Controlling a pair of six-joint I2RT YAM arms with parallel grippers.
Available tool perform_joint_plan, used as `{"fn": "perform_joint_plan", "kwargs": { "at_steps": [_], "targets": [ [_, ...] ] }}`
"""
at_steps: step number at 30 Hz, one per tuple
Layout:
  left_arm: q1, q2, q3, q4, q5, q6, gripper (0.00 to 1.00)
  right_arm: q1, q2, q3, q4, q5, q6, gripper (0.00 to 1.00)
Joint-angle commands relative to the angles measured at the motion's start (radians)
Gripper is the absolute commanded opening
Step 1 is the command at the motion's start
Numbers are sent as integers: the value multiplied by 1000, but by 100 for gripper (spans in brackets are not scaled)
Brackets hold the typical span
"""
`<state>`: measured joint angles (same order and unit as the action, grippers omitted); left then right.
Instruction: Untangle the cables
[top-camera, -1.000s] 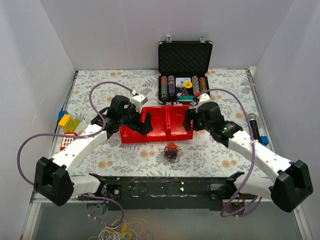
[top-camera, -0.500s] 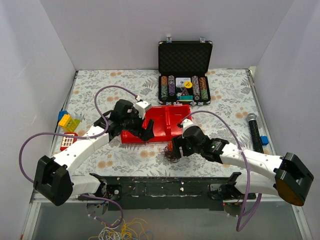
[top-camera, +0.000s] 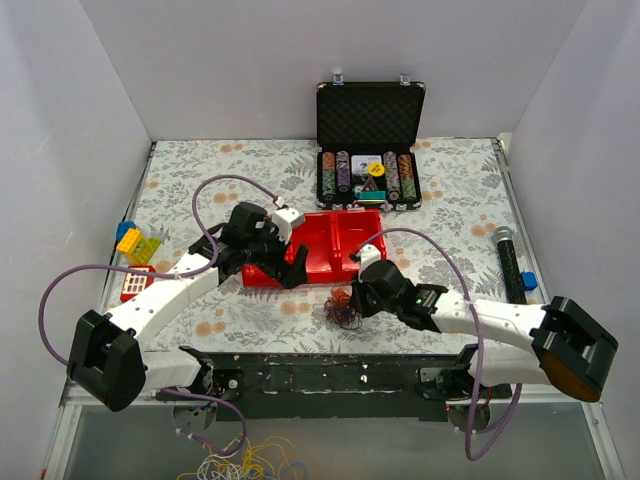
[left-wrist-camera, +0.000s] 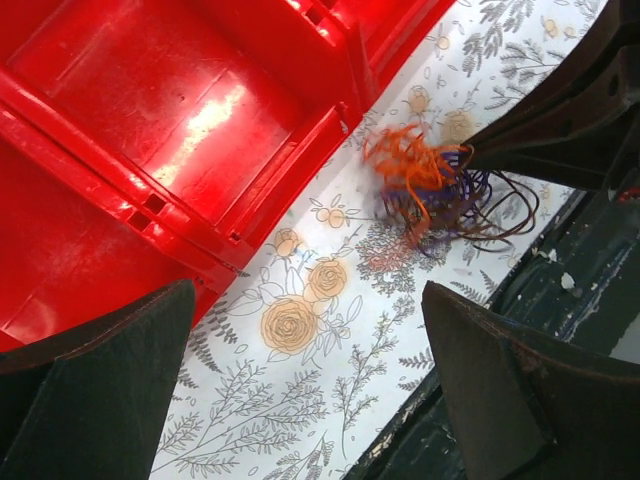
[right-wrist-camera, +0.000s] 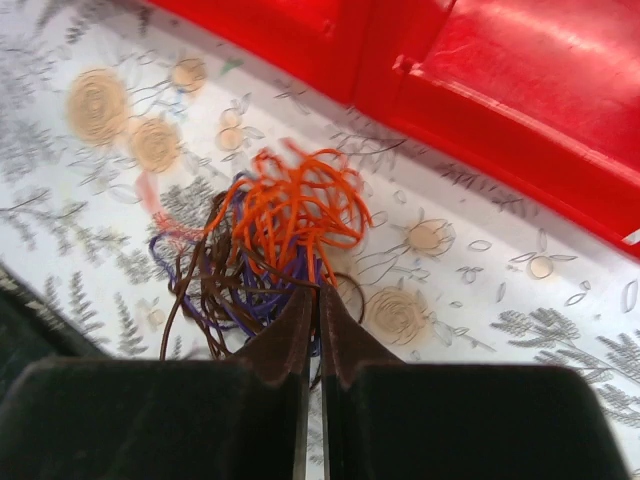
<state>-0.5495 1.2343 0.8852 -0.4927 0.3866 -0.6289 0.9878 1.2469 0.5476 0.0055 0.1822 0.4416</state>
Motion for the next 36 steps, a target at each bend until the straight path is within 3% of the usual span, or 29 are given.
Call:
{"fn": "perform_joint_plan", "kwargs": {
  "at_steps": [1,10,15,23,28,36],
  "targets": [
    [-21,7,11,20,93,9,98,31,-131,-58,93,-91,-18,4],
    [-144,129,57,36,198,11,97,45,-236,-149,73,-141,-50,1],
    [-171,194,66,45,216,24,84,57,-233,-146,74,-104,-67,1],
    [-210,249,86,86,273,3,77,90,-228,-138,73,-56,-90,1],
    [-211,321,95,129,314,-106,55,132,-253,-143,71,3,-93,1],
    [-214,390,89,158,321,-181,51,195,-283,-147,76,79,-96,1]
  ]
}}
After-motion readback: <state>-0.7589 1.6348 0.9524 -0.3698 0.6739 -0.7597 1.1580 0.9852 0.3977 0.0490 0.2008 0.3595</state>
